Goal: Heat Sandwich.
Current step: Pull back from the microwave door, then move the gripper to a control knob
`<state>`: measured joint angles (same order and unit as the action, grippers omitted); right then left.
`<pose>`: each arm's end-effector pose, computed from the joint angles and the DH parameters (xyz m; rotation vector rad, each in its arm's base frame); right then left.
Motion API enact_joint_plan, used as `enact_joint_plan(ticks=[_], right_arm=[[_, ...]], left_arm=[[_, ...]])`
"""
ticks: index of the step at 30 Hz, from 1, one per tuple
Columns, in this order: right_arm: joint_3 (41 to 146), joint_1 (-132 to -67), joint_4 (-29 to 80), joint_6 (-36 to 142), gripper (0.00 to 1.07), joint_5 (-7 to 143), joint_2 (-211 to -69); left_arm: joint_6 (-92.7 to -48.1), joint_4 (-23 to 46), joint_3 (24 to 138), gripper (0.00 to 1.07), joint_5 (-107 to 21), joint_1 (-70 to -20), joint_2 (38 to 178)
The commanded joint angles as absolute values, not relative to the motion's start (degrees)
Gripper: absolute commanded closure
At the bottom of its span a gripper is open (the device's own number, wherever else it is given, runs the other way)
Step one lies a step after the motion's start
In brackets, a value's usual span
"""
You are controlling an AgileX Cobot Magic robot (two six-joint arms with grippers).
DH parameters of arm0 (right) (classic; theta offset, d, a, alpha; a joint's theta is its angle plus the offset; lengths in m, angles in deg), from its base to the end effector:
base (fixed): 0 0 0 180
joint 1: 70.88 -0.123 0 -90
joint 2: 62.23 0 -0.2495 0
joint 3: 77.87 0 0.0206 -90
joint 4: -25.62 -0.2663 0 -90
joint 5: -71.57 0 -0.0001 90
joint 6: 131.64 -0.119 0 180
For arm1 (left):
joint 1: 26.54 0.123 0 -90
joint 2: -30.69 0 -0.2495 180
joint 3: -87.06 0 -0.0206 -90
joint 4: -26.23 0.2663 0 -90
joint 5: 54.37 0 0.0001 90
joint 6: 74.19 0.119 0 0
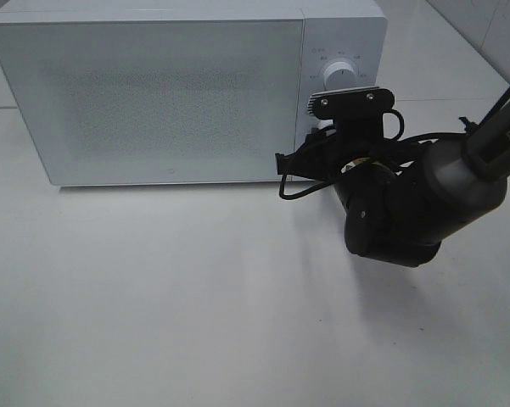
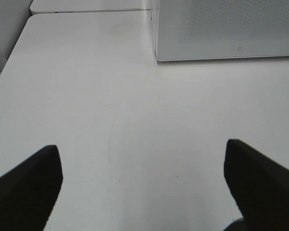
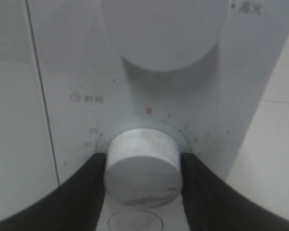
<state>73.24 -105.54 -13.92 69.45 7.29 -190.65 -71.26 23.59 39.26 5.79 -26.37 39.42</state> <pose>0.3456 0.1560 0.0649 -0.0900 1.7021 -0.0968 0.0704 -0.0045 0.2715 0.0508 2.0352 -0.0211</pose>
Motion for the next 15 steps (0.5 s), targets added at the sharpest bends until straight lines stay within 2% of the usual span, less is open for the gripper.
enact_joint_plan(ticks=[1,9,13,15], right_arm=[[74.6,-105.0,-10.9,70.6,0.5,0.3,-189.8],[74.6,-105.0,-10.8,70.6,0.49,0.0,-189.8],[74.6,-105.0,-10.8,70.4,0.59,-0.7,-189.8],[74.6,-105.0,-10.8,70.4,0.77,-2.1,-189.8]], left_arm=[[-71.3,23.3,39.1,0.23,5.1,-26.4,38.1],[-71.3,23.3,39.1,0.23,5.1,-26.4,38.1],[-71.3,23.3,39.1,0.23,5.1,-26.4,38.1],[-71.3,23.3,39.1,0.23,5.1,-26.4,38.1]])
